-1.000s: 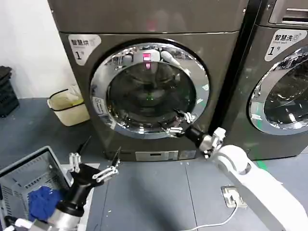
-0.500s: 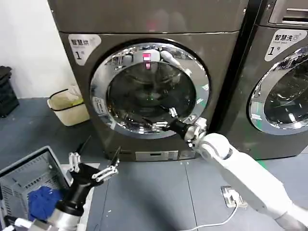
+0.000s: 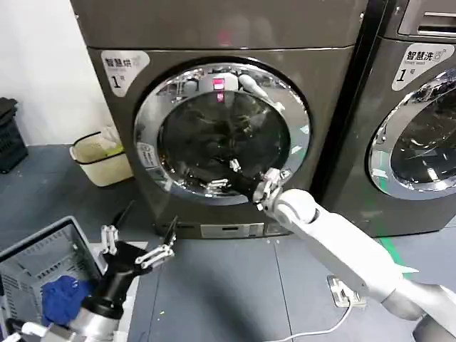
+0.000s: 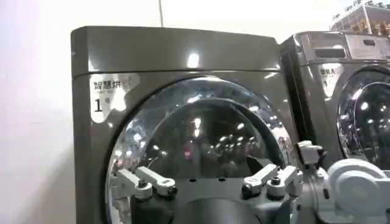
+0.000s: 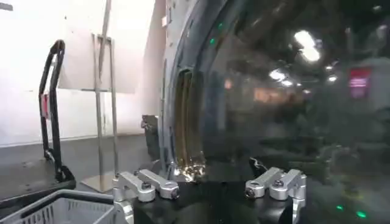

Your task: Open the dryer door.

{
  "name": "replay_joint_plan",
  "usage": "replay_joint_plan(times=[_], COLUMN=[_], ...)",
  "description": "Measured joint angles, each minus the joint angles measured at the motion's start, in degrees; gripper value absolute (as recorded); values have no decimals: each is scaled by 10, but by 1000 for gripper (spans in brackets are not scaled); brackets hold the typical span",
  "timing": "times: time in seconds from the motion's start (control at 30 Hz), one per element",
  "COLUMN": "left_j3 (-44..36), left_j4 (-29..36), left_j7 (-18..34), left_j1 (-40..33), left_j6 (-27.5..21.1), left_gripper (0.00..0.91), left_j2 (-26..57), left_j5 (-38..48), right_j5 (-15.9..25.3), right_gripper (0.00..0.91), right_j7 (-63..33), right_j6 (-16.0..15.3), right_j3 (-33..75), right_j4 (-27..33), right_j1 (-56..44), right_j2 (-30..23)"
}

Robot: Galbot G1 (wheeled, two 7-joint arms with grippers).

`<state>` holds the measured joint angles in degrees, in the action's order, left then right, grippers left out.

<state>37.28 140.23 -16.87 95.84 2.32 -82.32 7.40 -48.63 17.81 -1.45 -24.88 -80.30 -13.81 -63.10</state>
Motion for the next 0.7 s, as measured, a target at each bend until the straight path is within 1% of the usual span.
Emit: replay_joint_plan(times=[0.17, 0.53, 0.7], left_j3=[0, -1, -1], left_j4=[-1, -6, -6], left_j7=[0, 0, 0], left_j1=[-1, -5, -6], left_j6=[0, 0, 0], left_gripper=[907, 907, 907], left_j2=[0, 0, -1], left_j5=[0, 1, 1], right_j5=[-3, -7, -7], right_gripper=[907, 907, 907], right_j7=[-3, -59, -62], right_j6=[-3, -19, -23], right_j3=[-6, -27, -36], right_j4=[3, -22, -21], right_j1=[8, 19, 27], right_j2=[-10, -31, -44])
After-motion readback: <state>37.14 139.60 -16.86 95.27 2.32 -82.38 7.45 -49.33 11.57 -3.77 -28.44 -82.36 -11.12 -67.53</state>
